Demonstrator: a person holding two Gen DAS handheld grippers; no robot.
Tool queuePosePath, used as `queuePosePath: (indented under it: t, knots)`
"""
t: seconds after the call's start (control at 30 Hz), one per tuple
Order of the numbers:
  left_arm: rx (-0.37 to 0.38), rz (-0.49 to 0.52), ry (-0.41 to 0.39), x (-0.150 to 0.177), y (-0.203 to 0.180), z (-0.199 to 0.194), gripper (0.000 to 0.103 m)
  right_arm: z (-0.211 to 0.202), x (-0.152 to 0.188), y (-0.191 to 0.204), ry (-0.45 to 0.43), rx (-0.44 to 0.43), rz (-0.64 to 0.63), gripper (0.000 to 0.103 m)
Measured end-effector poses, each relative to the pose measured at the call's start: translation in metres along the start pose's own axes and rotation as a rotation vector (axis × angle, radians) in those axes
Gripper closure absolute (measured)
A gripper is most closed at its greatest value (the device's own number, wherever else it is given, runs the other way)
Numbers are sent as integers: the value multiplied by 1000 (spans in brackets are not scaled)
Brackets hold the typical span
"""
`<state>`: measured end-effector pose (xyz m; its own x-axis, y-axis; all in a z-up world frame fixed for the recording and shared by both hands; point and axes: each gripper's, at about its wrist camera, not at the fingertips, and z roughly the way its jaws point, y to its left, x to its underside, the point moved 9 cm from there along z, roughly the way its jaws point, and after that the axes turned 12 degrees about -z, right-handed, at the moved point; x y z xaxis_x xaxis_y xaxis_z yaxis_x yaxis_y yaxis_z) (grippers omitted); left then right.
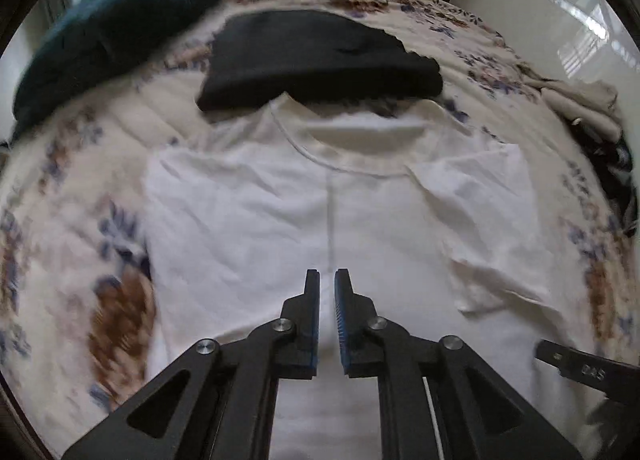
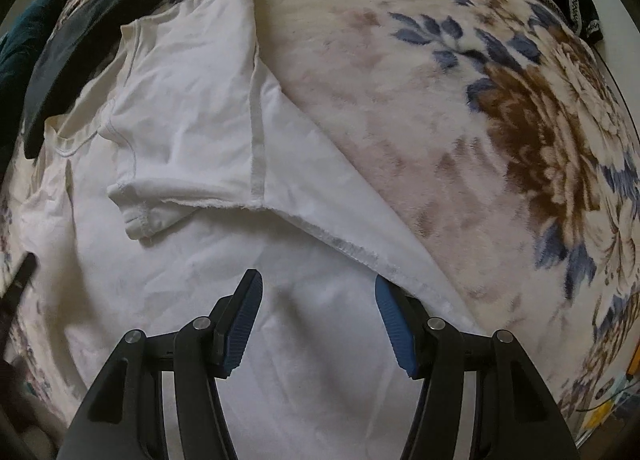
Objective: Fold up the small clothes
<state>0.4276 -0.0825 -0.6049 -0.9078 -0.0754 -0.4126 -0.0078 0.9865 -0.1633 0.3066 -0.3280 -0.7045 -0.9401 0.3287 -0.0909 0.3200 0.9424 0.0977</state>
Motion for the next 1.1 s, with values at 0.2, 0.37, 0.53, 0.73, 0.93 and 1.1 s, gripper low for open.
queuePosePath:
  t: [0.2, 0.37, 0.53, 0.73, 0.93, 1.1]
  knots:
    - [-99, -171, -26, -7, 69, -25, 20, -20, -1, 15, 18, -140, -55, 41]
    - [-234, -253, -1, -20, 137, -7, 19, -27, -18, 92, 32, -277, -201, 41]
    - [-292, -151, 111, -6, 146, 44, 19, -9, -45, 165, 88, -335, -272, 41]
    - [-287, -124, 114, -4, 149, 44, 19, 23, -46, 178, 133, -177, -404, 41]
    - [-283, -165, 23, -20, 144, -18, 19, -39, -58, 126, 86, -210, -318, 41]
    - [-237, -168, -12, -20, 106, -71, 19, -115, -59, 34, 82, -224, -246, 40]
